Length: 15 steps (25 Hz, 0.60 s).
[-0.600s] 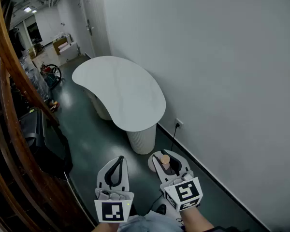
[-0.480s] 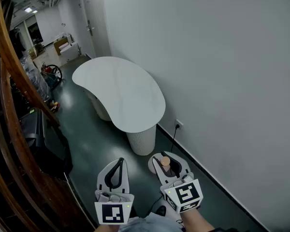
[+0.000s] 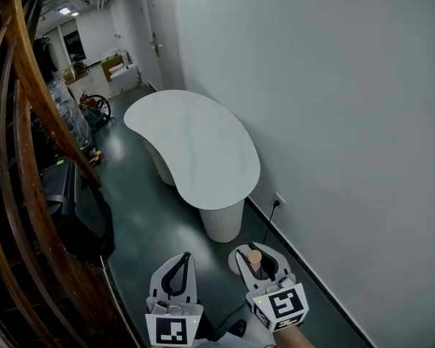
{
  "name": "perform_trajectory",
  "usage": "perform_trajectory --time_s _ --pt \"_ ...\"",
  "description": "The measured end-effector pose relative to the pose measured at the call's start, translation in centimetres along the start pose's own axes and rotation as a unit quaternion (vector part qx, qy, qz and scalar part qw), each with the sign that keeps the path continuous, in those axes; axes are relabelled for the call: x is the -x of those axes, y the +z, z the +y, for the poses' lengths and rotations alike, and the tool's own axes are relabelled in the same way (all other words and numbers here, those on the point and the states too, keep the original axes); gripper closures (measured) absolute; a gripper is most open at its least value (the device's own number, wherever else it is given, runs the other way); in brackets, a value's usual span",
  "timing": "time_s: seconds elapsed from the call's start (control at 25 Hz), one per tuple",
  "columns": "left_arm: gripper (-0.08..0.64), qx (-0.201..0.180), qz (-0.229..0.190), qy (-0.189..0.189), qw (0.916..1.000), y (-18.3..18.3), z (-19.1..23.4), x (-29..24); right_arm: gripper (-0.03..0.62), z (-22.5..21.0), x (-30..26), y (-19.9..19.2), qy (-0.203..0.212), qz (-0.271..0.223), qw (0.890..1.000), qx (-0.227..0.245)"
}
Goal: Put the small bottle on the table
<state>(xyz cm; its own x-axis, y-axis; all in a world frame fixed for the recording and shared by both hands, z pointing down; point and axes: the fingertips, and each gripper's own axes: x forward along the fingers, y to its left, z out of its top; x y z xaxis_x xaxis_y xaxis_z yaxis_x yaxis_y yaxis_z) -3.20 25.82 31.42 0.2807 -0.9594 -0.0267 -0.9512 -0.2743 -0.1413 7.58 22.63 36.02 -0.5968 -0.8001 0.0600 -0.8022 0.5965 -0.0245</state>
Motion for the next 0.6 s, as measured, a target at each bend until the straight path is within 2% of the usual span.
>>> perform_trajectory --time_s 0.16,0.4,0.44,0.56,0.6 --pt "0.560 0.007 0.007 0.009 0.9999 -0.7 1.0 -1.5 0.476 -0.9 -1.2 -1.0 -0.005 0.031 0.999 -0.030" --pt "0.560 0.011 -0.001 0.004 0.9999 -1.5 3.6 -5.4 0.476 -2.4 -4.9 -1.2 -0.014 0.038 0.999 -0.024" --pt "0.560 0.005 -0.005 0.000 1.0000 -1.4 4.1 -6.1 0.476 -2.6 -5.7 -1.1 -0.016 0.038 0.999 -0.024" --pt "0.560 -0.045 -0.029 -0.021 0.9983 -0.5 5.4 -8.7 0.476 -3.5 -8.2 -0.5 -0.022 0.035 0.999 -0.021" --pt "0.560 -0.032 -0.032 -0.020 0.9988 -0.5 6.0 -9.4 0.476 -3.7 -9.1 -0.3 -0.024 0.034 0.999 -0.019"
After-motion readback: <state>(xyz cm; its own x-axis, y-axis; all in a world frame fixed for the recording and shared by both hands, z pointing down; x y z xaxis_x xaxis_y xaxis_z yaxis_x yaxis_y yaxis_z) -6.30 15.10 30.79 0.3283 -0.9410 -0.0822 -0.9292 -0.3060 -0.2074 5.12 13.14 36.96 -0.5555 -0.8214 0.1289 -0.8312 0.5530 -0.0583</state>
